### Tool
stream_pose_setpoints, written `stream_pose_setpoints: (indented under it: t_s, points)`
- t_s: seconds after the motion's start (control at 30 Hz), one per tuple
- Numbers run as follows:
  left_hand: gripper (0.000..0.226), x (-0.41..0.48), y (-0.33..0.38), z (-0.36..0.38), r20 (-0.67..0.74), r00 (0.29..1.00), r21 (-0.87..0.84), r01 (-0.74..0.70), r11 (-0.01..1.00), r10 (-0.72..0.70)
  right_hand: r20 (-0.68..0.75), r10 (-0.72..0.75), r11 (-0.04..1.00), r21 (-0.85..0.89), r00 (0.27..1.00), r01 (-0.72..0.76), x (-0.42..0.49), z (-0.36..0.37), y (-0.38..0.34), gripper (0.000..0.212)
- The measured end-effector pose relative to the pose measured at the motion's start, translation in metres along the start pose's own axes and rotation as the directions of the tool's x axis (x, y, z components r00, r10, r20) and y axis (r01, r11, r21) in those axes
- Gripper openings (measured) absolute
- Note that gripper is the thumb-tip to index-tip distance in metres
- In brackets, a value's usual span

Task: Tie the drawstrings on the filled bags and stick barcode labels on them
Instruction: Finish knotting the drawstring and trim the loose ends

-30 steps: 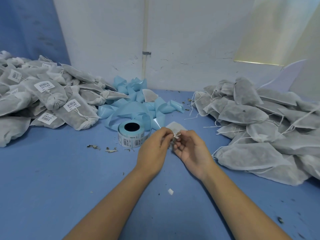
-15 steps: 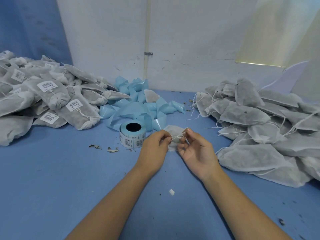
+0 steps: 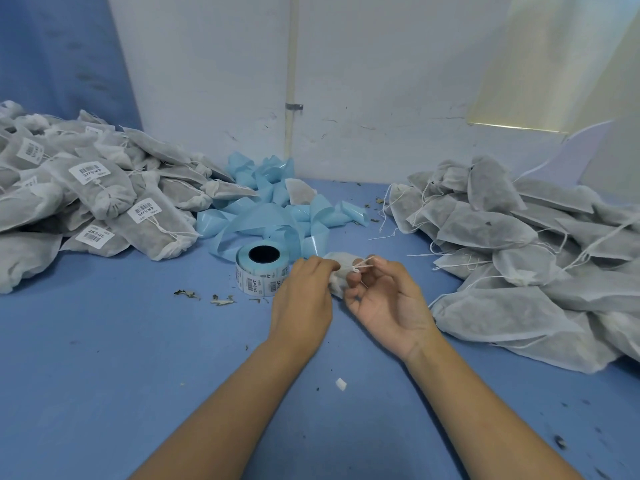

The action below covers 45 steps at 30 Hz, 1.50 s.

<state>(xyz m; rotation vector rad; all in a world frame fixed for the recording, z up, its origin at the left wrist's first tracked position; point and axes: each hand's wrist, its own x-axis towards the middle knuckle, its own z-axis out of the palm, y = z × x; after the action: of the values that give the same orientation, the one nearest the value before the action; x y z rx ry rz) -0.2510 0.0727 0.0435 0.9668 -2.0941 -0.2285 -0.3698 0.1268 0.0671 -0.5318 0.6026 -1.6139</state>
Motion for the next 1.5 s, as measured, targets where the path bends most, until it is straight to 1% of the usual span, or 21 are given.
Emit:
stream_pose_setpoints:
  t_s: [0.07, 0.1, 0.17, 0.2, 0.27, 0.33, 0.4, 0.47, 0.57, 0.63, 0.7, 0.8, 0.87, 1.0, 1.1, 1.17, 1.2, 1.3, 1.33, 1.43, 1.5]
  points:
    - [0.02, 0.003, 0.001, -0.002, -0.066, 0.996, 0.026, -0.056, 0.998, 0.058, 0.067, 0.017, 1.0, 0.015, 0.998, -0.018, -0.002, 0.001, -0.001, 0.037]
    - [0.013, 0.004, 0.001, -0.003, -0.093, 0.994, -0.03, -0.063, 0.998, 0.06, 0.096, 0.02, 1.0, 0.02, 0.995, -0.022, -0.003, 0.002, -0.002, 0.039]
    - [0.008, 0.006, 0.005, -0.007, -0.112, 0.994, -0.265, -0.013, 0.964, -0.018, 0.141, 0.021, 0.999, 0.026, 0.99, -0.025, -0.004, 0.003, -0.003, 0.038]
    - [0.01, 0.006, 0.008, -0.009, -0.11, 0.992, -0.386, 0.022, 0.922, -0.069, 0.158, 0.022, 0.999, 0.023, 0.987, -0.026, -0.005, 0.003, -0.003, 0.037]
    - [0.022, 0.007, 0.014, -0.013, -0.125, 0.98, -0.54, 0.066, 0.839, -0.157, 0.164, 0.015, 1.0, 0.008, 0.986, -0.017, -0.005, 0.003, -0.002, 0.037]
    - [0.033, 0.009, 0.02, -0.017, -0.168, 0.96, -0.631, 0.07, 0.773, -0.224, 0.111, -0.01, 1.0, -0.019, 0.994, 0.012, -0.003, 0.005, -0.001, 0.037]
    - [0.038, 0.013, 0.023, -0.021, -0.198, 0.931, -0.71, 0.08, 0.7, -0.307, 0.011, -0.072, 0.994, -0.082, 0.997, 0.073, -0.002, 0.007, 0.0, 0.028]
    - [0.036, 0.017, 0.025, -0.022, -0.2, 0.894, -0.782, 0.101, 0.615, -0.402, -0.105, -0.161, 0.961, -0.242, 0.981, 0.132, -0.001, 0.009, 0.001, 0.016]
    - [0.033, 0.024, 0.025, -0.024, -0.11, 0.844, -0.89, 0.151, 0.429, -0.524, -0.21, -0.277, 0.88, -0.447, 0.937, 0.16, 0.0, 0.011, 0.008, 0.017]
    - [0.031, 0.028, 0.025, -0.025, -0.01, 0.819, -0.94, 0.188, 0.285, -0.574, -0.256, -0.31, 0.878, -0.446, 0.916, 0.172, 0.001, 0.013, 0.013, 0.02]
    - [0.026, 0.029, 0.023, -0.025, 0.069, 0.803, -0.961, 0.213, 0.176, -0.592, -0.28, -0.293, 0.913, -0.367, 0.914, 0.18, 0.001, 0.014, 0.016, 0.02]
    - [0.019, 0.03, 0.021, -0.026, 0.112, 0.804, -0.973, 0.207, 0.098, -0.584, -0.286, -0.239, 0.948, -0.277, 0.928, 0.159, 0.001, 0.014, 0.016, 0.017]
    - [0.02, 0.031, 0.019, -0.025, 0.139, 0.802, -0.982, 0.185, 0.021, -0.58, -0.29, -0.214, 0.955, -0.261, 0.933, 0.138, 0.002, 0.014, 0.018, 0.017]
    - [0.021, 0.025, 0.016, -0.021, 0.203, 0.838, -0.978, 0.197, -0.066, -0.507, -0.301, -0.236, 0.954, -0.251, 0.924, 0.162, 0.003, 0.016, 0.022, 0.017]
    - [0.018, 0.017, 0.02, -0.016, 0.231, 0.859, -0.972, 0.22, -0.078, -0.457, -0.309, -0.258, 0.953, -0.239, 0.915, 0.188, 0.003, 0.017, 0.024, 0.016]
    - [0.028, 0.012, 0.021, -0.013, 0.227, 0.874, -0.97, 0.243, -0.018, -0.429, -0.324, -0.268, 0.954, -0.223, 0.907, 0.202, 0.004, 0.017, 0.025, 0.018]
    - [0.033, 0.009, 0.021, -0.012, 0.21, 0.888, -0.966, 0.253, 0.053, -0.408, -0.335, -0.275, 0.954, -0.214, 0.901, 0.211, 0.005, 0.017, 0.025, 0.019]
    - [0.039, 0.001, 0.024, -0.009, 0.144, 0.918, -0.902, 0.275, 0.333, -0.369, -0.36, -0.293, 0.95, -0.215, 0.886, 0.227, 0.005, 0.016, 0.025, 0.019]
    - [0.039, 0.001, 0.026, -0.007, 0.121, 0.913, -0.879, 0.281, 0.385, -0.39, -0.36, -0.3, 0.947, -0.226, 0.883, 0.229, 0.005, 0.016, 0.026, 0.018]
    - [0.036, 0.004, 0.032, -0.006, 0.043, 0.874, -0.87, 0.271, 0.412, -0.484, -0.34, -0.323, 0.931, -0.281, 0.883, 0.232, 0.006, 0.016, 0.03, 0.015]
    - [0.032, 0.007, 0.032, -0.007, 0.027, 0.857, -0.873, 0.272, 0.406, -0.515, -0.331, -0.343, 0.916, -0.325, 0.879, 0.236, 0.006, 0.016, 0.033, 0.013]
